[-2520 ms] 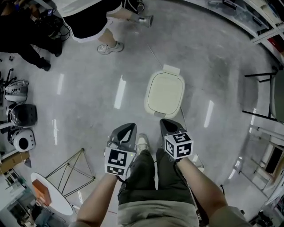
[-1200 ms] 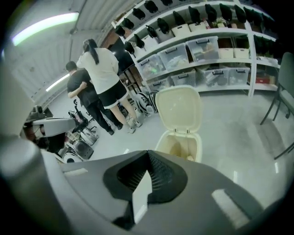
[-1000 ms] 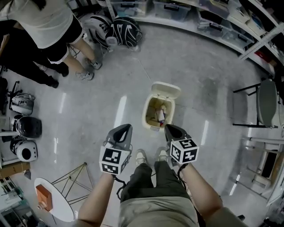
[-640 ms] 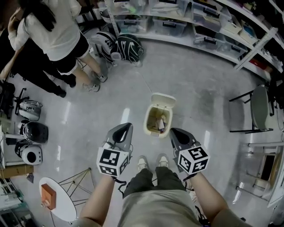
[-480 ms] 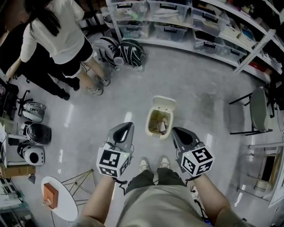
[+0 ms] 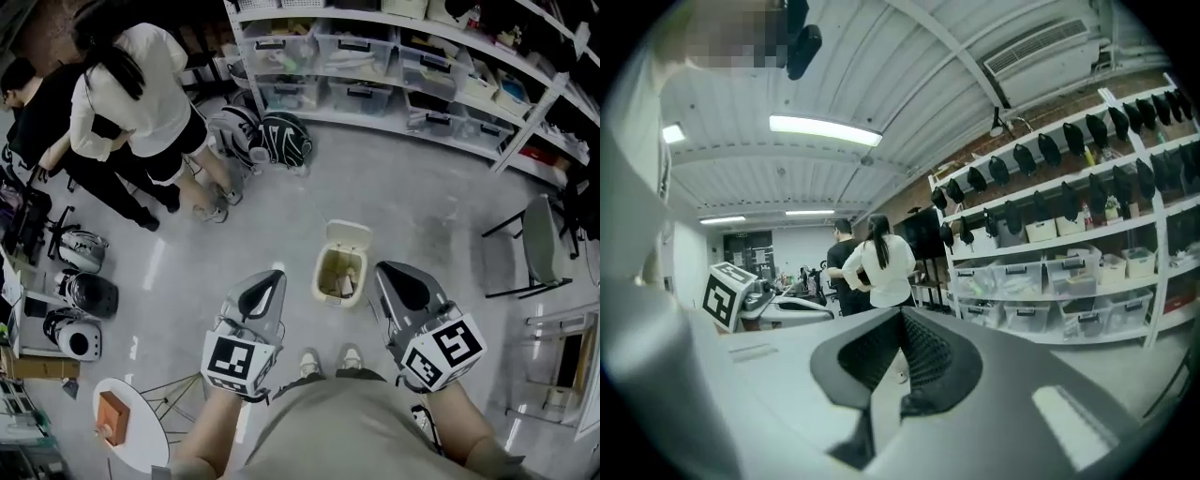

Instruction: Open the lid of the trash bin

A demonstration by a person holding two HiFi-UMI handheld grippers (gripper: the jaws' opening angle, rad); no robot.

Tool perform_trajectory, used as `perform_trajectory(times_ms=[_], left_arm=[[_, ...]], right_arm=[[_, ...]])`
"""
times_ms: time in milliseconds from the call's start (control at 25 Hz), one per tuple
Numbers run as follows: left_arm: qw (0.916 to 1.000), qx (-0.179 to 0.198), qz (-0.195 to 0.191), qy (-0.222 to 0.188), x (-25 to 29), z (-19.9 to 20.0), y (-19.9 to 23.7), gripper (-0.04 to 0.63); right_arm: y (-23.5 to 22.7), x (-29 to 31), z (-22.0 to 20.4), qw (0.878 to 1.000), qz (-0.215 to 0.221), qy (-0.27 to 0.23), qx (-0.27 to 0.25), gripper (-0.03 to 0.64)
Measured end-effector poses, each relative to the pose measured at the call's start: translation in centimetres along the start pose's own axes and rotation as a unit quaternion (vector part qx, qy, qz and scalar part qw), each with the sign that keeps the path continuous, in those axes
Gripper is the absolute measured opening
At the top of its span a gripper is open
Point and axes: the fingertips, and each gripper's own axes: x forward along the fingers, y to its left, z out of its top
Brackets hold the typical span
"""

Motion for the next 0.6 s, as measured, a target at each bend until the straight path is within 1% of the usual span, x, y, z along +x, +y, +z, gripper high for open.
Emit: perform_trajectory(times_ms=[120, 240, 440, 520, 600], left_arm=[[0.9997, -0.004, 0.01, -0.022, -1.4, 2.4, -0.1, 0.002], [0.9989, 0.006, 0.014, -0.045, -2.3, 4.8, -0.2, 0.002], [0.9982, 0.02, 0.011, -0.056, -3.1, 6.3, -0.3, 0.002], [0.998, 0.021, 0.01, -0.058, -3.3, 6.4, -0.3, 0.002], [0.998, 0.023, 0.01, -0.058, -3.4, 6.4, -0.3, 0.002]], right_arm=[[1.3, -1.5, 3.1, 0.999, 0.009, -0.024, -0.02, 0.003], [2.3, -2.8, 5.8, 0.998, 0.016, -0.049, -0.033, 0.003], [3.0, -3.8, 7.7, 0.996, 0.017, -0.066, -0.052, 0.003], [2.9, -4.0, 7.9, 0.996, 0.019, -0.072, -0.049, 0.003], [2.2, -3.9, 7.9, 0.997, 0.021, -0.077, -0.023, 0.003]])
